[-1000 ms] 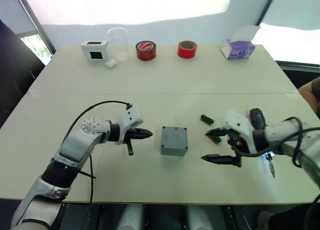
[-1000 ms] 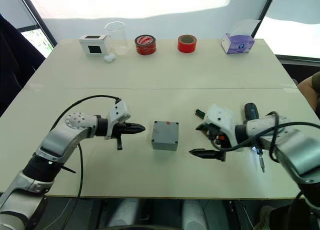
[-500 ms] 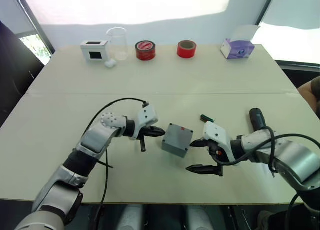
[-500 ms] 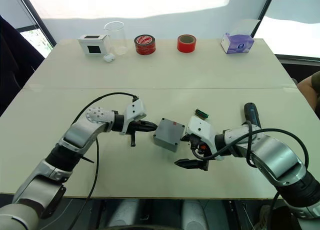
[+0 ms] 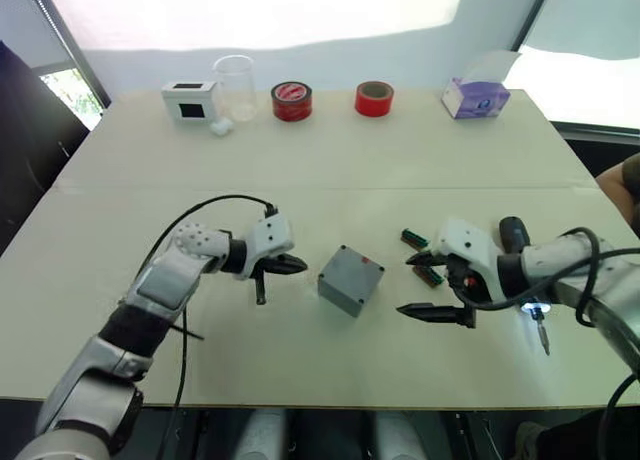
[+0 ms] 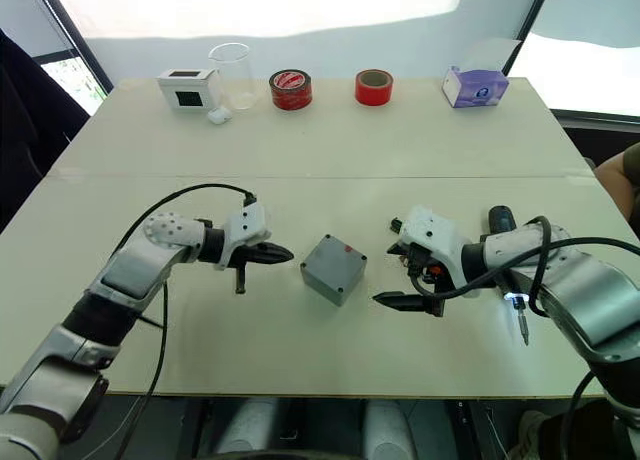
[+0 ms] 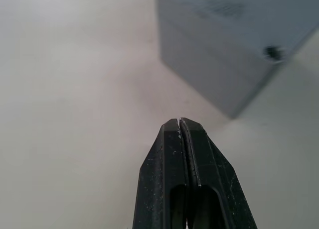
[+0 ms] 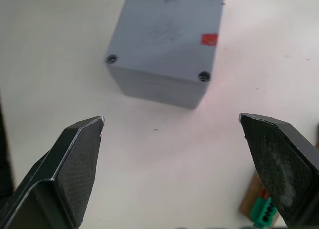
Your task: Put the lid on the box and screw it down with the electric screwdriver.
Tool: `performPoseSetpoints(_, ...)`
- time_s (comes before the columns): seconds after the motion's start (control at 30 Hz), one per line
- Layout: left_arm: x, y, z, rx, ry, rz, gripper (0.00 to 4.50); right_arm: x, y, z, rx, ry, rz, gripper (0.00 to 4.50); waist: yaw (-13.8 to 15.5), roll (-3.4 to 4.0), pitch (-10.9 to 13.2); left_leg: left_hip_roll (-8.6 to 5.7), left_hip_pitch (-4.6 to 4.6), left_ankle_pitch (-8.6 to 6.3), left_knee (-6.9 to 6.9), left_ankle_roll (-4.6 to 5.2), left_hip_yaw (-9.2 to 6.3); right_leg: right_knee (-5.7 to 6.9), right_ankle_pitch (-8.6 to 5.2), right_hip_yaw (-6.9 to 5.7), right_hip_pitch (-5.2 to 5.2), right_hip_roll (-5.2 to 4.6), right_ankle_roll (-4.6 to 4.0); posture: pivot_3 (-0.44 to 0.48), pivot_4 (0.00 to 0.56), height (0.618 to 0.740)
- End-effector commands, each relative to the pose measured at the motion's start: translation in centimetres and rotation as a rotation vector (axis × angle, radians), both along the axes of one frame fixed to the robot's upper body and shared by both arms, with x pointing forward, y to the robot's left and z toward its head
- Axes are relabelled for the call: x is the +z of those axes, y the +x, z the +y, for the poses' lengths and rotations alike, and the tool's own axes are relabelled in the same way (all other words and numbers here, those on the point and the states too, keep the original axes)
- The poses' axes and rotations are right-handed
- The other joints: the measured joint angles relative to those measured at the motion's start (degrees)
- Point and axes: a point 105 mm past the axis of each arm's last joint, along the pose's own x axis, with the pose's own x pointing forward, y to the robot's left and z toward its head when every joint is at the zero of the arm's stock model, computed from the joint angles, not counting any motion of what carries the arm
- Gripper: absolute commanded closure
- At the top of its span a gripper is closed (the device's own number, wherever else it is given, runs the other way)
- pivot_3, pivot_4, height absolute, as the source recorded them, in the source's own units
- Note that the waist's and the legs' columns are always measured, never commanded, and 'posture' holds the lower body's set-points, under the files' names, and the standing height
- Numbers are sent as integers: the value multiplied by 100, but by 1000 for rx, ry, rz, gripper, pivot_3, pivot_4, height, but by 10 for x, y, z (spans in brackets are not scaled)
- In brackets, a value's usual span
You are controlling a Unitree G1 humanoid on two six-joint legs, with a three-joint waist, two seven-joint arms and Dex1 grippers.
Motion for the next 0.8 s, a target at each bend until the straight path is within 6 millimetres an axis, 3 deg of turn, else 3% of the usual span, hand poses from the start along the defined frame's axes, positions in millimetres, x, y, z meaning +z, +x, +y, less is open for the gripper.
performPoseSetpoints(0.03,10,-21,-11,-60,-21,16,4500,0,12,7,32,-7,-54,50,1,0,0,0,0,0,0,0,-1,1,0,-1,0,0,0,0,150,740)
performPoseSetpoints(0.23,0,-33,-21,-63,-31,78,4500,-17,13,26,135,-34,-31,50,3,0,0,0,0,1,0,-1,-1,2,0,-3,0,4,0,0,150,740)
performPoseSetpoints(0.47,0,-8,-27,16,-50,-19,4500,-25,-6,42,207,2,41,50,8,0,0,-1,0,1,2,-1,-2,2,0,-5,2,5,0,0,150,740)
performPoseSetpoints(0.8,6,2,-30,12,-74,-48,4500,-26,-15,44,158,40,56,50,8,0,0,0,1,1,2,-2,-4,3,0,-6,1,5,0,0,150,740)
